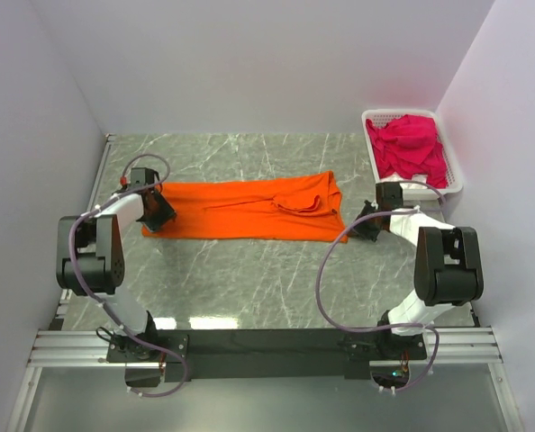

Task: Fold and stack the t-shirts
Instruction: Fold the tshirt

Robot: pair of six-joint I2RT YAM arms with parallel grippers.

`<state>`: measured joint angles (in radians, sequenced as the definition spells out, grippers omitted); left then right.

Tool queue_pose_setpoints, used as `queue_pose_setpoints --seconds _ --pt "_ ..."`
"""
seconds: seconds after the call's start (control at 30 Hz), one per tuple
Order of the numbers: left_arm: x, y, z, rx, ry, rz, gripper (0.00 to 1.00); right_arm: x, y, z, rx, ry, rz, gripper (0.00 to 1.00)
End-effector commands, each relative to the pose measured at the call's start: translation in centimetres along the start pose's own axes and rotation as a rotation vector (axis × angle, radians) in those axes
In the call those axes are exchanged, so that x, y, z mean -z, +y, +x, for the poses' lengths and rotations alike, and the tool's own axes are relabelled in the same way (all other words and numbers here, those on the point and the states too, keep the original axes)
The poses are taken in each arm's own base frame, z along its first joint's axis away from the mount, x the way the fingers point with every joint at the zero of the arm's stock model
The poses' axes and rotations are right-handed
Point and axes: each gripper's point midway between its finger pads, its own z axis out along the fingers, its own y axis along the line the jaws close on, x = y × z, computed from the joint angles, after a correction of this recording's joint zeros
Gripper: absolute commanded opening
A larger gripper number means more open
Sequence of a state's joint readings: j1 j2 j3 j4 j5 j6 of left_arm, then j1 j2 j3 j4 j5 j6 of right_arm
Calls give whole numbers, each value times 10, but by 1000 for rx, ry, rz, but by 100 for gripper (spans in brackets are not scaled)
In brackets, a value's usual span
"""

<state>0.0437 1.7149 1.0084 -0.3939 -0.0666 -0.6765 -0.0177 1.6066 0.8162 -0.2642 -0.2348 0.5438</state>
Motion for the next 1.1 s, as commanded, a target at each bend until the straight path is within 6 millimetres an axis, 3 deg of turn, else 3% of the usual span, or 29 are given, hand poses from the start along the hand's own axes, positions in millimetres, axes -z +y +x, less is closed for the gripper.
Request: queue_pose_setpoints --seconds 0.0,0.17,0.2,0.23,0.3,0.37,0.4,0.47,0.6,0.63,0.77,0.8,1.07 --pt "-5 42 49 28 145 -94 53 1 -35 7 -51 -11 108 0" --pt "9 53 69 59 155 -72 53 10 -53 9 -89 -48 180 0" --pt "11 58 78 64 165 -76 54 18 -50 2 -90 -90 177 0" --pt "18 57 72 69 128 -60 55 21 -45 -2 -98 -115 158 0" --pt "27 57 66 70 94 -59 58 35 -18 -13 -57 -179 70 2" --pt "41 53 49 53 22 -39 62 46 0 -25 4 -224 37 10" --pt "49 49 40 46 -7 -28 63 53 35 -24 98 -238 -23 12" --pt "68 46 22 23 -90 -10 73 65 69 -31 206 -274 -68 17" --pt "97 43 1 -11 -211 26 94 59 126 -13 347 -230 -153 23" --pt "106 41 -2 -13 -248 47 95 55 139 1 385 -199 -168 23" --pt "111 44 3 -45 -327 82 97 35 166 9 430 -169 -143 24" --pt "109 46 9 -59 -326 77 97 24 165 12 427 -147 -125 23" --pt "111 35 6 -77 -345 97 97 -9 178 11 451 -107 -92 23"
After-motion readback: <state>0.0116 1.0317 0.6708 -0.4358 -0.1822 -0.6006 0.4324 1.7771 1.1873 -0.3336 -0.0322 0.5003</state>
